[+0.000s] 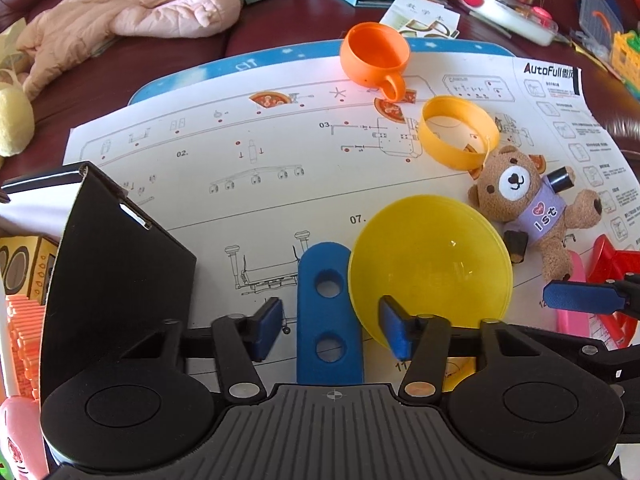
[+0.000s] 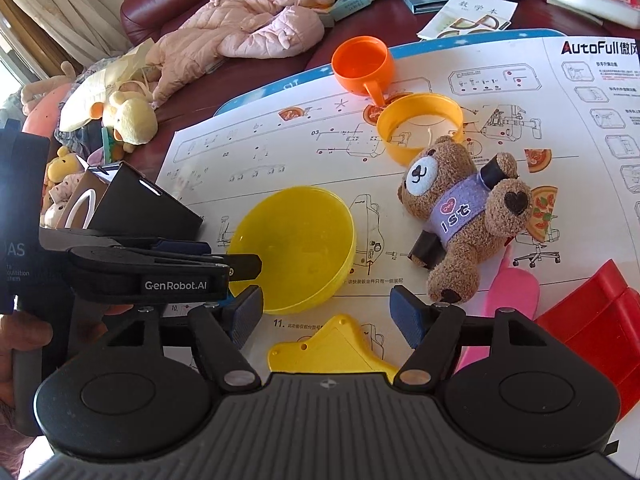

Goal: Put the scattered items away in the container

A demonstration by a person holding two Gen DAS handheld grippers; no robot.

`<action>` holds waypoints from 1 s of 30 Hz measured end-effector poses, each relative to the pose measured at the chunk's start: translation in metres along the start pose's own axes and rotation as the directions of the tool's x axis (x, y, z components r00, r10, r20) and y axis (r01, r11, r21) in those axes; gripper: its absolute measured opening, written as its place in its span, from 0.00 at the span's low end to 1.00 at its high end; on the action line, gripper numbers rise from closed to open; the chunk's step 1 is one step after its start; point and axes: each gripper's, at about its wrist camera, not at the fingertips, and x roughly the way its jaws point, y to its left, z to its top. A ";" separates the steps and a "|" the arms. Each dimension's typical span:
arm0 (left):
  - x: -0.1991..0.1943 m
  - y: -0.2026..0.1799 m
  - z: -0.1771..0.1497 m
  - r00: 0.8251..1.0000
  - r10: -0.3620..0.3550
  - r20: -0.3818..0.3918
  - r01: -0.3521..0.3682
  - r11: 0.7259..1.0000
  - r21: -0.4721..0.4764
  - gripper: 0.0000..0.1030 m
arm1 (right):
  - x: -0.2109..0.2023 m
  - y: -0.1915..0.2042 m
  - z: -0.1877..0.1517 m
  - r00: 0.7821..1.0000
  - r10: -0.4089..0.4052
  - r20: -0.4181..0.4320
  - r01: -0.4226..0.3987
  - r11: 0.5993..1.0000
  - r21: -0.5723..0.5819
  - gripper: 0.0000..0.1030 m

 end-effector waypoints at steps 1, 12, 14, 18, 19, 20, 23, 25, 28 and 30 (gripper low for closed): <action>0.002 -0.001 -0.001 1.000 0.004 -0.005 -0.004 1.000 0.006 0.50 | 0.001 -0.001 0.000 1.000 -0.004 -0.003 0.004 1.000 0.001 0.72; 0.001 -0.006 -0.003 0.999 0.029 0.018 -0.030 0.998 0.060 0.36 | 0.019 0.004 0.012 1.000 -0.011 -0.011 0.010 1.000 -0.024 0.71; 0.002 -0.007 -0.003 0.999 0.029 0.018 -0.030 0.997 0.067 0.38 | 0.024 0.005 0.013 1.000 -0.019 -0.019 0.018 0.999 -0.040 0.64; 0.002 -0.008 -0.004 0.999 0.031 0.022 -0.033 0.996 0.085 0.50 | 0.033 0.010 0.014 0.998 -0.057 -0.036 0.053 0.993 -0.102 0.29; 0.003 -0.009 -0.004 0.999 0.034 0.024 -0.036 0.995 0.091 0.52 | 0.035 0.010 0.014 0.997 -0.060 -0.038 0.055 0.993 -0.107 0.19; 0.003 -0.009 -0.005 0.999 0.035 0.026 -0.038 0.995 0.095 0.52 | 0.036 0.010 0.013 0.997 -0.067 -0.039 0.062 0.992 -0.108 0.14; 0.005 -0.008 -0.005 0.999 0.028 0.022 -0.031 0.994 0.101 0.54 | 0.038 0.007 0.011 0.997 -0.062 -0.047 0.057 0.992 -0.110 0.10; 0.006 -0.008 -0.004 1.000 0.020 0.018 -0.021 0.995 0.098 0.54 | 0.038 0.007 0.009 0.997 -0.068 -0.048 0.062 0.992 -0.114 0.10; 0.005 -0.011 -0.004 0.999 0.035 0.030 -0.038 0.993 0.112 0.37 | 0.039 0.006 0.009 0.996 -0.072 -0.047 0.066 0.992 -0.109 0.10; 0.002 -0.013 -0.005 0.998 0.045 0.044 -0.050 0.991 0.121 0.33 | 0.039 0.005 0.008 0.996 -0.074 -0.049 0.068 0.992 -0.105 0.10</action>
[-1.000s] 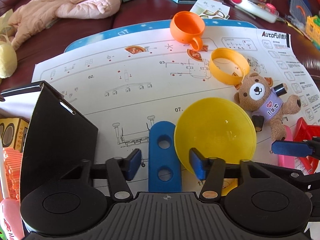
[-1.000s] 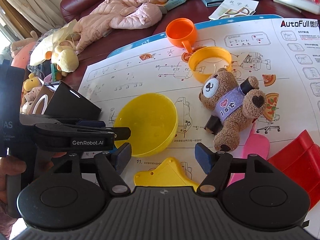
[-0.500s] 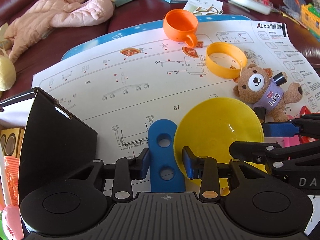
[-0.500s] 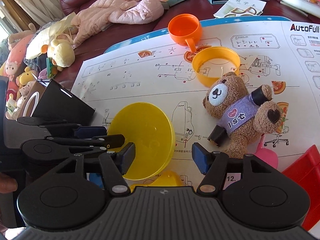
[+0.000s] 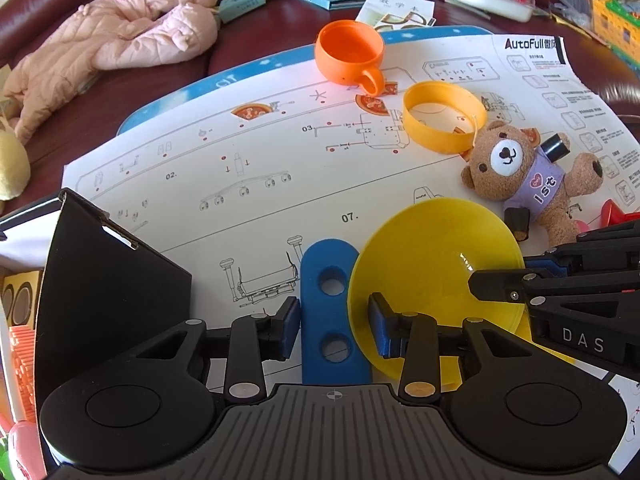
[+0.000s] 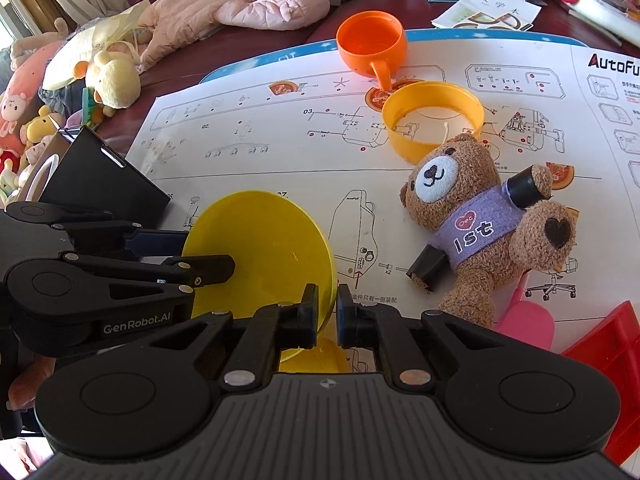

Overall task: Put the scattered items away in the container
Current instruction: 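Carry the yellow bowl with both grippers over the cardboard box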

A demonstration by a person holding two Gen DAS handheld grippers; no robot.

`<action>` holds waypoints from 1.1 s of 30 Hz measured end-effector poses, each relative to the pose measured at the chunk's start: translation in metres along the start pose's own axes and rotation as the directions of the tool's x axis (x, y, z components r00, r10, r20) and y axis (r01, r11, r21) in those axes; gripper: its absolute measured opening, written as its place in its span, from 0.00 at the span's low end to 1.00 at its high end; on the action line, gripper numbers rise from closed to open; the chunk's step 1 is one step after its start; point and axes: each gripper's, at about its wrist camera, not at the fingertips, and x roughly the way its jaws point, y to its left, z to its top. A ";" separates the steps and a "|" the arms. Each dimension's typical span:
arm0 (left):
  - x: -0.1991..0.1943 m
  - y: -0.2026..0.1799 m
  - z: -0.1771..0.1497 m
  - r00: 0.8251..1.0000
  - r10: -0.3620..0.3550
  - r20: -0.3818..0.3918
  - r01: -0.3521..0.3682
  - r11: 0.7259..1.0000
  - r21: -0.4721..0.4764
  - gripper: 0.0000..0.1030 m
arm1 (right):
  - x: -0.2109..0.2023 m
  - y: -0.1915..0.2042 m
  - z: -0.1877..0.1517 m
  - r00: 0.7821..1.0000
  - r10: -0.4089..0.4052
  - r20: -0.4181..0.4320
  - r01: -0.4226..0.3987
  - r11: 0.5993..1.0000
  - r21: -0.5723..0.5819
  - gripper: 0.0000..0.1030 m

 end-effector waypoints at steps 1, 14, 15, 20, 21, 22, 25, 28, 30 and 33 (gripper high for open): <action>-0.002 -0.002 -0.001 1.000 0.005 0.010 -0.005 1.000 0.005 0.31 | 0.000 0.000 -0.001 1.000 0.001 0.000 -0.001 1.000 0.003 0.10; -0.033 -0.009 0.000 0.997 -0.050 0.053 0.050 0.999 -0.005 0.03 | -0.030 0.007 0.001 0.996 -0.014 0.087 0.017 1.000 -0.025 0.09; -0.036 -0.010 0.000 0.997 -0.049 0.056 0.049 0.999 -0.003 0.03 | -0.033 0.008 0.001 0.996 -0.018 0.091 0.021 0.999 -0.028 0.09; -0.052 -0.008 -0.003 0.996 -0.053 0.066 0.054 0.998 -0.017 0.03 | -0.046 0.017 0.000 0.993 -0.023 0.112 0.027 0.999 -0.038 0.09; -0.055 -0.007 -0.004 0.996 -0.052 0.069 0.054 0.998 -0.020 0.03 | -0.049 0.020 -0.001 0.993 -0.023 0.117 0.029 0.999 -0.045 0.09; -0.060 -0.004 -0.006 0.996 -0.050 0.076 0.052 0.998 -0.023 0.03 | -0.052 0.024 -0.001 0.992 -0.022 0.122 0.029 0.998 -0.052 0.09; -0.078 0.005 -0.010 0.994 -0.038 0.102 0.042 0.998 -0.039 0.04 | -0.062 0.038 0.002 0.989 -0.015 0.144 0.027 0.997 -0.077 0.09; -0.097 0.023 -0.013 0.991 -0.022 0.132 0.032 0.997 -0.075 0.04 | -0.071 0.057 0.009 0.986 0.003 0.168 0.016 0.994 -0.109 0.09; -0.110 0.038 -0.016 0.989 -0.009 0.151 0.025 0.994 -0.106 0.04 | -0.075 0.074 0.015 0.983 0.021 0.183 0.005 0.990 -0.142 0.09; -0.127 0.064 -0.024 0.985 0.012 0.172 0.015 0.987 -0.158 0.04 | -0.078 0.099 0.023 0.980 0.051 0.195 -0.014 0.982 -0.188 0.09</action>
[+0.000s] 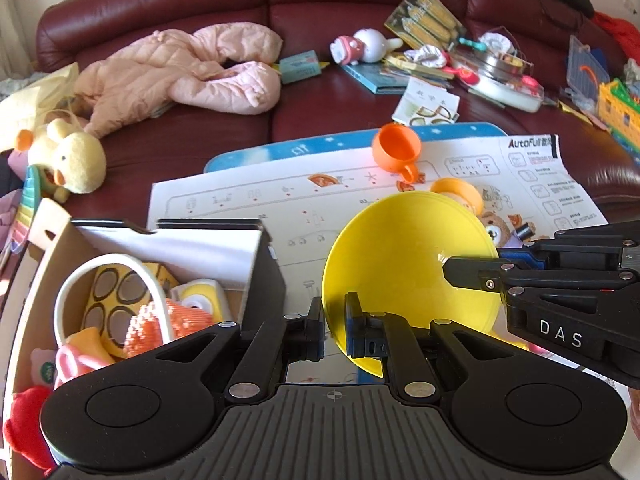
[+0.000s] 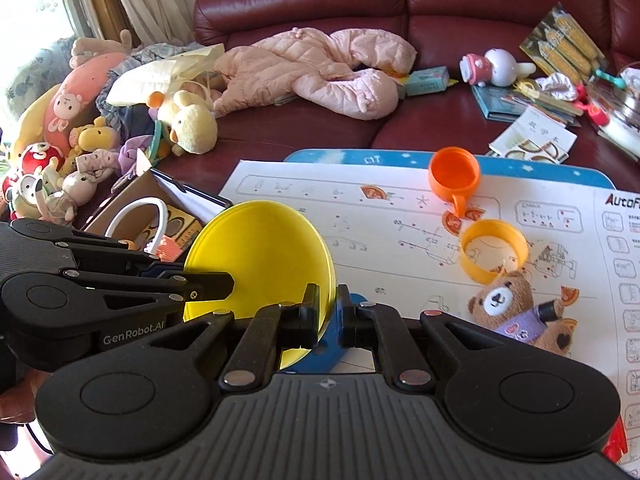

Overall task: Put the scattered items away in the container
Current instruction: 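Carry the yellow bowl with both grippers over the cardboard box, then lower the yellow bowl into the box and open both grippers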

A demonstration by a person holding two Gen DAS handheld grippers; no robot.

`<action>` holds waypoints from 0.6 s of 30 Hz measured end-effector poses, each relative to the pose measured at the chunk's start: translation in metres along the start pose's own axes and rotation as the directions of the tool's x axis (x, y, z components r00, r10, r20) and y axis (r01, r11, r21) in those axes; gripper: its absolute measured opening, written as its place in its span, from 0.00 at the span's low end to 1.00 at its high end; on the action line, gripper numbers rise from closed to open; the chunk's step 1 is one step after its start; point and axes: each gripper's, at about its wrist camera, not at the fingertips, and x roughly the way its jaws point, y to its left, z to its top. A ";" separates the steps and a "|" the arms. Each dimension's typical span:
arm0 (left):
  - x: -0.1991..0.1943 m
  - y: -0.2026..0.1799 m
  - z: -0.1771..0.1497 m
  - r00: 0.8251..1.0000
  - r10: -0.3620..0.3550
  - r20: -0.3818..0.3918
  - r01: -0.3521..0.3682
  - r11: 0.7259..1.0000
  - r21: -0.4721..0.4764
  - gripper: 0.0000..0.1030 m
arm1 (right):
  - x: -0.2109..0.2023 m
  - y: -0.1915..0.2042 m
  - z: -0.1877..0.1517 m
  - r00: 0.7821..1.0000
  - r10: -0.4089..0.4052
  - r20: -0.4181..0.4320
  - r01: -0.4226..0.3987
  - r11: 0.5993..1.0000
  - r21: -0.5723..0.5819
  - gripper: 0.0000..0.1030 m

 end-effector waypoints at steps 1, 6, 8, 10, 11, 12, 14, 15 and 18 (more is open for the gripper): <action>-0.007 0.012 -0.001 1.000 0.009 0.009 -0.009 1.000 -0.023 0.04 | 0.001 0.011 0.005 1.000 0.014 0.004 -0.014 1.000 -0.018 0.09; -0.033 0.068 -0.012 0.998 0.063 0.027 -0.059 0.990 -0.128 0.04 | 0.014 0.061 0.023 0.997 0.077 0.009 -0.076 0.992 -0.105 0.09; -0.040 0.090 -0.018 0.995 0.095 0.029 -0.089 0.982 -0.169 0.04 | 0.023 0.086 0.029 0.994 0.106 0.004 -0.104 0.983 -0.149 0.09; -0.045 0.111 -0.023 0.992 0.125 0.025 -0.117 0.970 -0.211 0.04 | 0.032 0.106 0.034 0.992 0.128 -0.004 -0.126 0.974 -0.190 0.10; -0.046 0.122 -0.025 0.990 0.141 0.020 -0.132 0.964 -0.232 0.04 | 0.039 0.117 0.036 0.990 0.140 -0.012 -0.140 0.968 -0.210 0.10; -0.048 0.132 -0.027 0.988 0.156 0.014 -0.148 0.956 -0.252 0.04 | 0.044 0.127 0.039 0.988 0.152 -0.020 -0.152 0.963 -0.224 0.10; -0.050 0.148 -0.030 0.984 0.177 0.006 -0.168 0.944 -0.283 0.04 | 0.054 0.142 0.044 0.985 0.170 -0.032 -0.173 0.953 -0.250 0.10; -0.050 0.154 -0.031 0.983 0.183 0.002 -0.175 0.940 -0.294 0.04 | 0.058 0.147 0.046 0.984 0.176 -0.036 -0.180 0.949 -0.259 0.10; -0.050 0.171 -0.030 0.977 0.212 -0.006 -0.202 0.923 -0.327 0.05 | 0.070 0.163 0.054 0.980 0.194 -0.046 -0.199 0.940 -0.276 0.10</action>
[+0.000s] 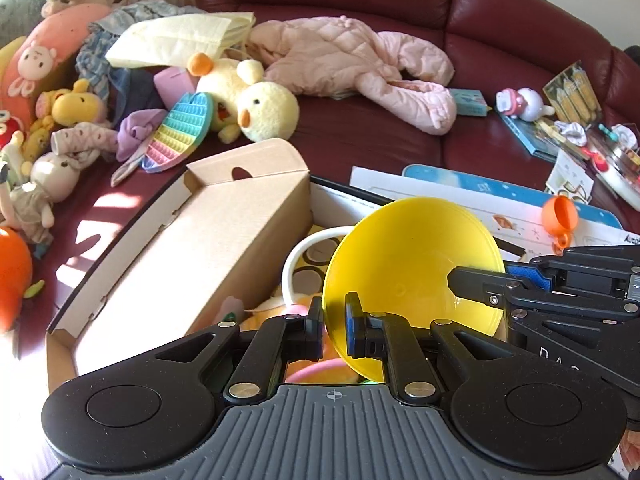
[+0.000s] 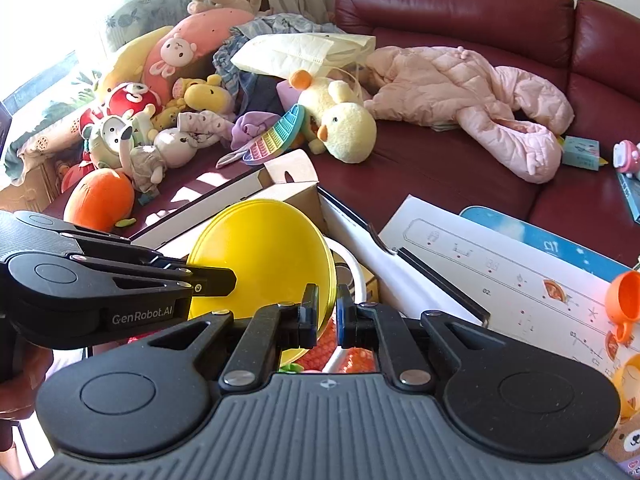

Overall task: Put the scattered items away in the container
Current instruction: 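Lower the yellow bowl into the box and open both grippers, then raise both open grippers out of the box and move back over the sheet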

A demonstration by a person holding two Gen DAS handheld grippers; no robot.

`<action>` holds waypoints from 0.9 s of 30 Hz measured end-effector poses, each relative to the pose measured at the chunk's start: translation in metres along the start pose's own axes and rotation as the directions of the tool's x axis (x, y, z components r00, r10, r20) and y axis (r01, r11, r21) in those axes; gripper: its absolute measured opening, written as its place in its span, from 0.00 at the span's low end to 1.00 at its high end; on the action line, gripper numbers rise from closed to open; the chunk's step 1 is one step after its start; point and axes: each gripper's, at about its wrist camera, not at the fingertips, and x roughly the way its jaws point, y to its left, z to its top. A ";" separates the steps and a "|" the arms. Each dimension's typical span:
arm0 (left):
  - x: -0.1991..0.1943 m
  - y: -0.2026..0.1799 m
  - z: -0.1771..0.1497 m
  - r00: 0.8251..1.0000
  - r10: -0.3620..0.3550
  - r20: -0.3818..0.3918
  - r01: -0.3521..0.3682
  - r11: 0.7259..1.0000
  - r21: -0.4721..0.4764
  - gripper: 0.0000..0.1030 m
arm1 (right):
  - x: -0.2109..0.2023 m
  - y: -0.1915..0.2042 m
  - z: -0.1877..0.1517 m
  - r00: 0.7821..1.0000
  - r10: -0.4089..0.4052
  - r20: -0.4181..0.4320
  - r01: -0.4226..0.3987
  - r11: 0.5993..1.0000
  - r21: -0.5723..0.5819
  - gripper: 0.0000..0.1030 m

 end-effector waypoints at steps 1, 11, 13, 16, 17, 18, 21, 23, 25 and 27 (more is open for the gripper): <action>0.001 0.004 0.003 1.000 0.008 0.004 -0.008 1.000 -0.008 0.05 | 0.004 0.002 0.003 1.000 0.002 0.003 -0.002 1.000 -0.008 0.10; 0.037 0.013 0.000 0.996 0.072 -0.060 -0.077 0.993 -0.092 0.72 | 0.005 -0.018 -0.008 0.998 -0.053 0.020 0.053 0.998 0.015 0.65; 0.039 0.009 -0.004 0.996 0.062 -0.070 -0.068 0.993 -0.095 0.72 | 0.001 -0.030 -0.017 0.998 -0.064 0.003 0.063 0.997 0.051 0.65; 0.035 -0.003 -0.005 0.997 0.058 -0.057 -0.062 0.995 -0.072 0.72 | -0.005 -0.039 -0.025 0.998 -0.066 -0.011 0.067 0.994 0.086 0.66; 0.032 -0.009 -0.005 0.997 0.062 -0.049 -0.065 0.996 -0.060 0.72 | -0.007 -0.040 -0.027 0.998 -0.065 -0.013 0.066 0.994 0.090 0.67; 0.030 -0.012 -0.005 0.997 0.066 -0.041 -0.068 0.996 -0.052 0.74 | -0.010 -0.040 -0.029 0.998 -0.063 -0.013 0.064 0.994 0.091 0.67; 0.022 -0.023 -0.004 0.997 0.074 -0.014 -0.074 0.997 -0.036 0.77 | -0.022 -0.040 -0.031 0.999 -0.049 -0.001 0.049 0.995 0.085 0.71; 0.018 -0.028 -0.004 0.997 0.080 -0.003 -0.080 0.996 -0.032 0.78 | -0.030 -0.039 -0.032 0.999 -0.040 0.013 0.039 0.996 0.081 0.74; 0.017 -0.031 -0.006 0.996 0.084 -0.001 -0.084 0.996 -0.033 0.79 | -0.036 -0.039 -0.031 0.999 -0.031 0.021 0.030 0.996 0.078 0.74; 0.017 -0.033 -0.008 0.997 0.083 -0.006 -0.083 0.996 -0.039 0.79 | -0.040 -0.040 -0.031 1.000 -0.020 0.023 0.018 0.997 0.077 0.75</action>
